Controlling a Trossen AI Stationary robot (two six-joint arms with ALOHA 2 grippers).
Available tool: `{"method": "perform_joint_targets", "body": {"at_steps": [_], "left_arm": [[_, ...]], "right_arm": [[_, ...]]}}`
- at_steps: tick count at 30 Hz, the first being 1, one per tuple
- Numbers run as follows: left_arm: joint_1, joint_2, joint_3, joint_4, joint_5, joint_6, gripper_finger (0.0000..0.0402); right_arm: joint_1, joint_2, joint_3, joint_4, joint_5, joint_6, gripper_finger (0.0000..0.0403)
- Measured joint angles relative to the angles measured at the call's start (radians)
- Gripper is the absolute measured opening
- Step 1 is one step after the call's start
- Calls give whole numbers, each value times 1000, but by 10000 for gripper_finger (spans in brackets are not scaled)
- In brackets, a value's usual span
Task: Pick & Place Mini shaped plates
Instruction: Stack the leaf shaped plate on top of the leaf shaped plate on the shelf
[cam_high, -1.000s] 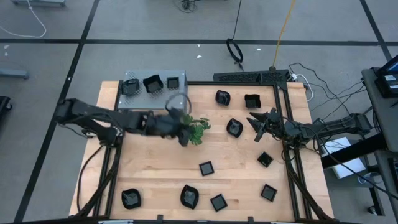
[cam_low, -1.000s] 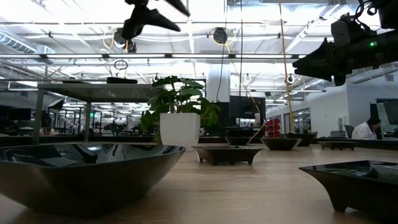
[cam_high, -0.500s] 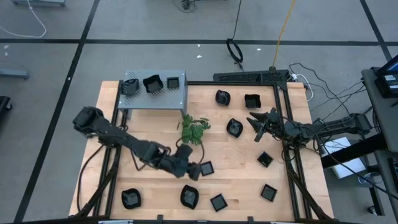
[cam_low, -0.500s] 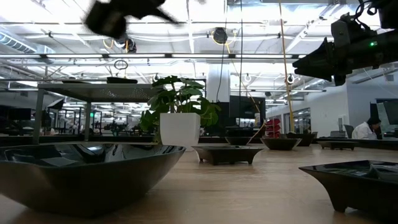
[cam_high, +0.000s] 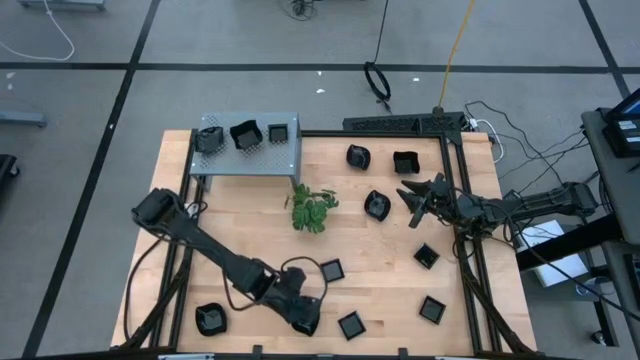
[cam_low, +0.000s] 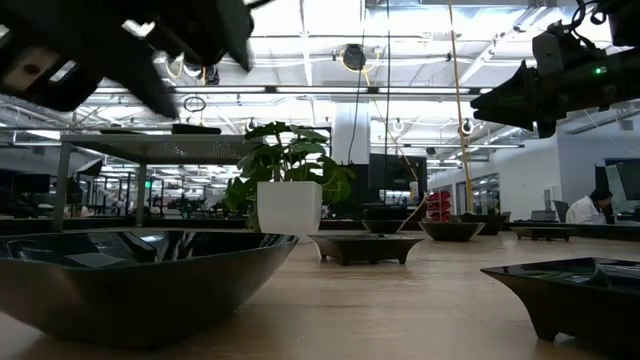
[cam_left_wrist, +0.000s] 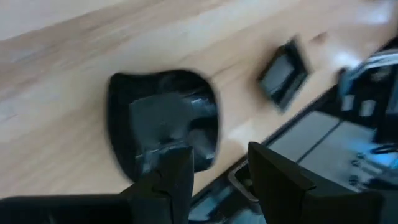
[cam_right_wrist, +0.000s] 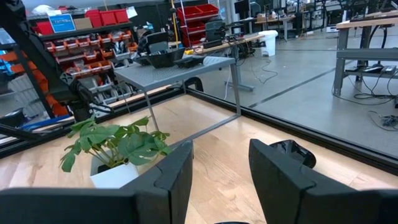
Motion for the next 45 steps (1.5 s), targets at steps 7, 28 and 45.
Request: {"method": "perform_joint_targets", "body": {"at_steps": [7, 28, 45], "left_arm": [[-3, 0, 0, -147, 19, 68, 154], [-6, 57, -1, -204, 27, 71, 154], [-3, 101, -1, -157, 37, 96, 133]], "right_arm": [[0, 0, 0, 0, 0, 0, 145], [0, 0, 0, 0, 0, 0, 144], [0, 0, 0, 0, 0, 0, 145]]}}
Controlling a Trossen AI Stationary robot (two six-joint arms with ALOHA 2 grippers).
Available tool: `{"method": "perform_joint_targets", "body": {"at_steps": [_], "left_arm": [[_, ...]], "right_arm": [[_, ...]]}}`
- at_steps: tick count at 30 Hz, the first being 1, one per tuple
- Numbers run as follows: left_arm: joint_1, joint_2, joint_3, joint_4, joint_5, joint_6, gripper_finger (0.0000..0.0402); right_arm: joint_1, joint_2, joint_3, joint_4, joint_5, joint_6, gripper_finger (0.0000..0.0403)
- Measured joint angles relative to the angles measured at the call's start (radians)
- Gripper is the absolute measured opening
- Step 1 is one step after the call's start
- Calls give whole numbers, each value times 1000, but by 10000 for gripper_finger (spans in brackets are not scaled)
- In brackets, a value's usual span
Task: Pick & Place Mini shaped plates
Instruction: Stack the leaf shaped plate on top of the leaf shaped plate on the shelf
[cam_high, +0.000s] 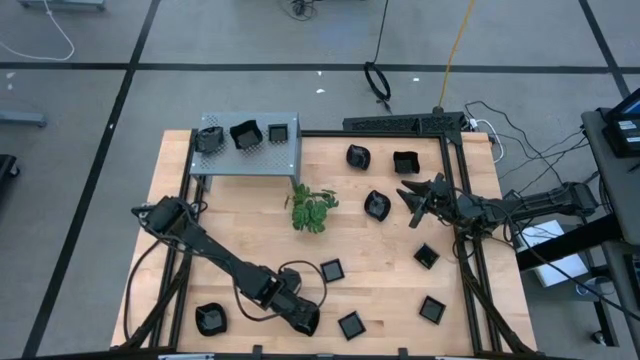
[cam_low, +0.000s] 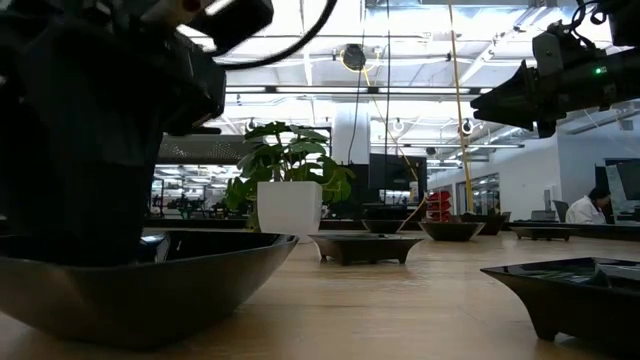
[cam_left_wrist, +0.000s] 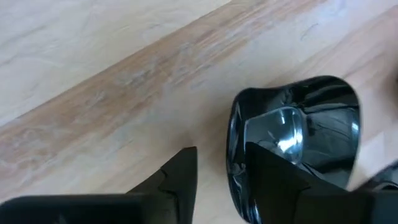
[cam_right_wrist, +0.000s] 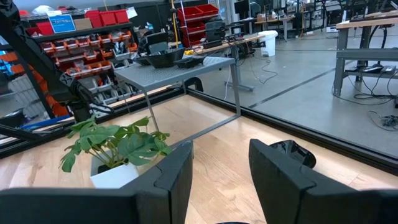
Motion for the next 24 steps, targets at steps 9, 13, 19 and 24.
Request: {"method": "perform_joint_targets", "body": {"at_steps": [9, 13, 19, 24], "left_arm": [[9, 1, 0, 7, 2, 27, 46], [11, -1, 0, 9, 2, 27, 7], [15, -2, 0, 34, 6, 38, 7], [36, -42, 0, 16, -4, 63, 9]], "right_arm": [[0, 0, 0, 0, 0, 0, 145], [0, 0, 0, 0, 0, 0, 144], [0, 0, 0, 0, 0, 0, 144], [0, 0, 0, 0, 0, 0, 145]]}}
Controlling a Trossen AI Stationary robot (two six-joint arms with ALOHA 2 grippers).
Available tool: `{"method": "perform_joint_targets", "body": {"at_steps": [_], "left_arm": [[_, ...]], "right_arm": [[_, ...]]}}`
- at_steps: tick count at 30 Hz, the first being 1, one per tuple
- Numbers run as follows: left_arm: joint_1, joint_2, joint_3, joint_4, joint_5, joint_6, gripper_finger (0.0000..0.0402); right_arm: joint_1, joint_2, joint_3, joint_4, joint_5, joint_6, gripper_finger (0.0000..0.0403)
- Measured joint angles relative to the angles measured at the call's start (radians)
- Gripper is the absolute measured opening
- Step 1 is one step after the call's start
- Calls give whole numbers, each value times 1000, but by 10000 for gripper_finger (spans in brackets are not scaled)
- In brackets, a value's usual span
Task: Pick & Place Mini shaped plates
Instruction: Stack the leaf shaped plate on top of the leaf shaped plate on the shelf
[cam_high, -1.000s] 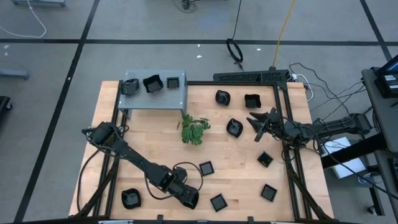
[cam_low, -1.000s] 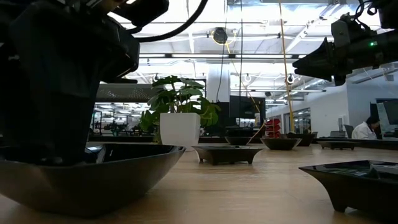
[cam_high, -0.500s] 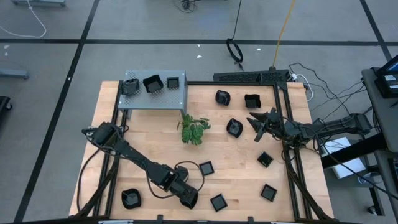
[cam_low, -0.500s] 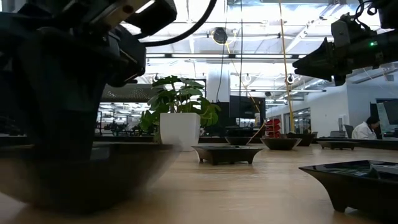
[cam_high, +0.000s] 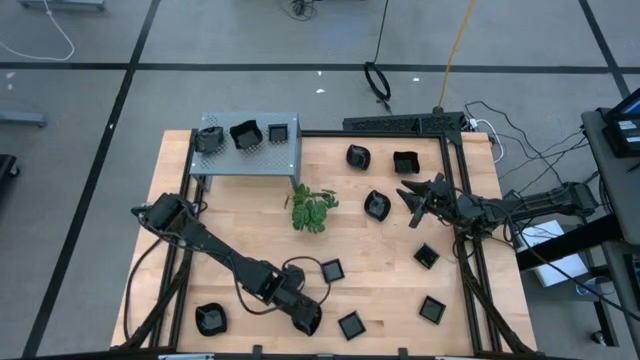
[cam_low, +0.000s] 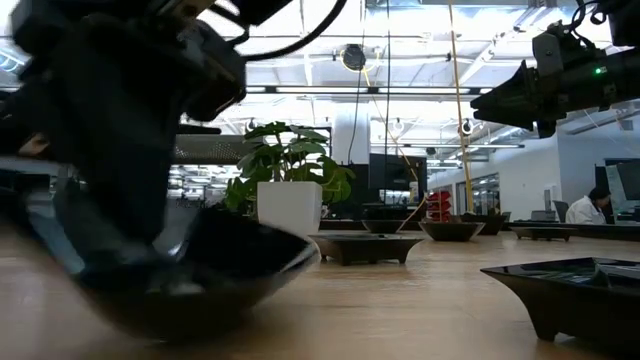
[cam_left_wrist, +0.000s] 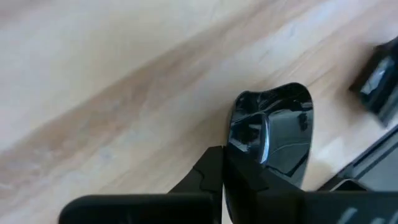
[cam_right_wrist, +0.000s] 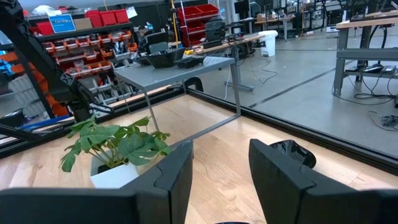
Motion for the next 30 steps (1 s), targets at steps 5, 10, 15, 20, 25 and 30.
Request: {"method": "perform_joint_targets", "body": {"at_steps": [5, 10, 15, 20, 25, 30], "left_arm": [[36, -59, 0, -60, -51, 42, 4], [91, -137, 0, -130, -129, 109, 11], [164, -241, 0, -194, -255, 176, 4], [252, -354, 0, -211, -391, 279, 10], [338, -458, 0, -220, -519, 384, 8], [432, -533, 0, -222, -677, 459, 6]], "right_arm": [[0, 0, 0, 0, 0, 0, 144], [0, 0, 0, 0, 0, 0, 146], [0, 0, 0, 0, 0, 0, 144], [0, 0, 0, 0, 0, 0, 146], [0, 0, 0, 0, 0, 0, 144], [0, 0, 0, 0, 0, 0, 146]]}}
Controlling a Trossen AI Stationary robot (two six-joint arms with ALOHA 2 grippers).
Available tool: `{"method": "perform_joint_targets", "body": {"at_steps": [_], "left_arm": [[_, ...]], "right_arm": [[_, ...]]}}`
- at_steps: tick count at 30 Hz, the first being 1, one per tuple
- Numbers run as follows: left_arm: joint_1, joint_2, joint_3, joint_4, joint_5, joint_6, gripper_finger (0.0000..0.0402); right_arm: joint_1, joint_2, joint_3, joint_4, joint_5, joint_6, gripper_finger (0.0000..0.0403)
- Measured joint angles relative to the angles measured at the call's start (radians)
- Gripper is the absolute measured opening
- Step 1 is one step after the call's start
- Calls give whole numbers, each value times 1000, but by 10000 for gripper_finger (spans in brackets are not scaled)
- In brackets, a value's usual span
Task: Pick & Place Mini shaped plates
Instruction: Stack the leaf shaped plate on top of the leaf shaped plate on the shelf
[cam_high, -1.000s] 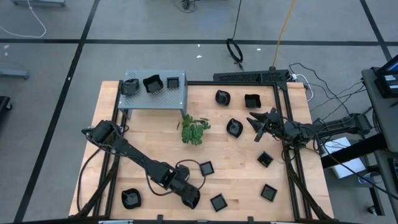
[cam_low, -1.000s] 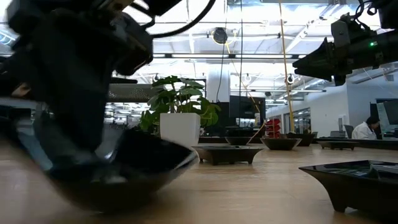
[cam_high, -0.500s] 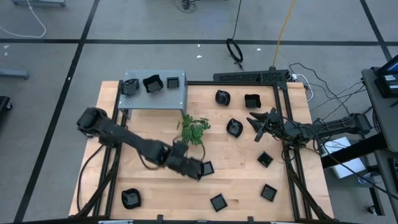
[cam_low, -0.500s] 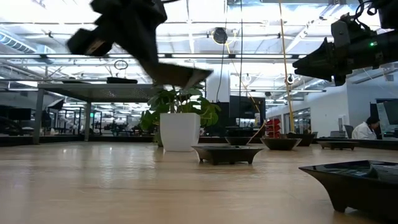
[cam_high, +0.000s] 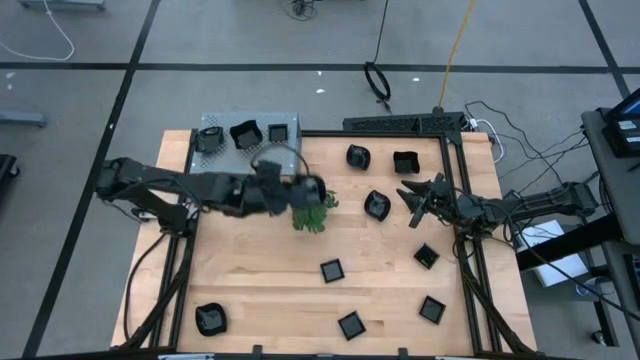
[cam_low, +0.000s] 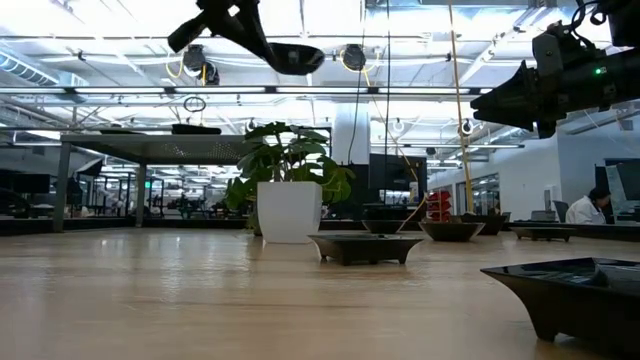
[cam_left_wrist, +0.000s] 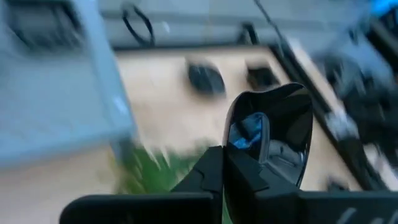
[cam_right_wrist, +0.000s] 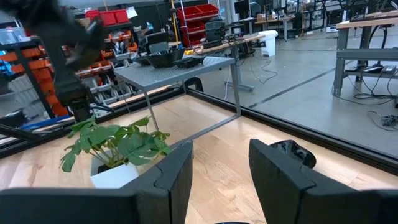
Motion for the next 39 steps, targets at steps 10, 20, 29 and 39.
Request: {"method": "perform_joint_targets", "body": {"at_steps": [10, 20, 29, 39], "left_arm": [[142, -93, 0, -96, -310, -15, 6], [229, -171, 0, -577, -452, -459, 4], [303, -180, -5, -831, -502, -800, 9], [396, -178, -140, -821, -371, -1167, 8]], "right_arm": [[0, 0, 0, 0, 0, 0, 145], [0, 0, 0, 0, 0, 0, 145], [0, 0, 0, 0, 0, 0, 145], [0, 0, 0, 0, 0, 0, 145]]}}
